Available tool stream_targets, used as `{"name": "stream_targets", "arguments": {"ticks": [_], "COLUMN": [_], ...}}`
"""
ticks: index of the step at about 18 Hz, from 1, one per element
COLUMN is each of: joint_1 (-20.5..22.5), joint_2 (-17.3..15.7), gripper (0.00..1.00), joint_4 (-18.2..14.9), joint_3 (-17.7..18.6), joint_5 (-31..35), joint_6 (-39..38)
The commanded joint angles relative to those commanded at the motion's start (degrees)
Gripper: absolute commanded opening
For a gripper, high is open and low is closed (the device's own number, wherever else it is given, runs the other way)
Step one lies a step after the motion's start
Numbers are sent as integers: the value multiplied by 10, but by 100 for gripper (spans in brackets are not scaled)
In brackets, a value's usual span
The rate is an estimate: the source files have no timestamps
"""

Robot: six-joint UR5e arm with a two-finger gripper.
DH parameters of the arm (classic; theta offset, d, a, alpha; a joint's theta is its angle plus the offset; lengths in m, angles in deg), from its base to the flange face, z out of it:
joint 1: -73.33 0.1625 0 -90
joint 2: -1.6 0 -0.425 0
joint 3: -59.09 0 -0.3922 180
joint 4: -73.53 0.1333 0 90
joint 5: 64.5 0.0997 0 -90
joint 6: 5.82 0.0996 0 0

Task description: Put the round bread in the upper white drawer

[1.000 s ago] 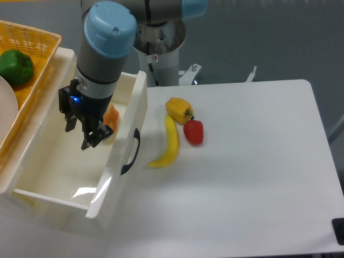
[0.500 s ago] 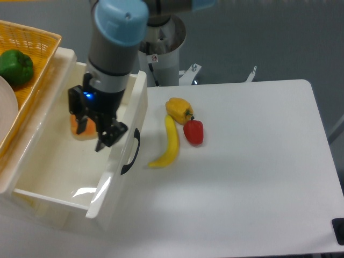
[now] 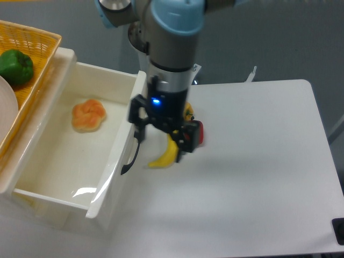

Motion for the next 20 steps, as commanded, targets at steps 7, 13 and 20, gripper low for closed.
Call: {"name": "stream_targets", "arguments": {"ticks": [7,13,20], "joint_1": [86,92,80], "joint_2": [16,72,148], "gripper": [100,100,100], "joint_4": [-8,-10,-6], "joint_3": [59,41,1], "joint_5": [54,113,150], "joint_6": [124,220,308]}}
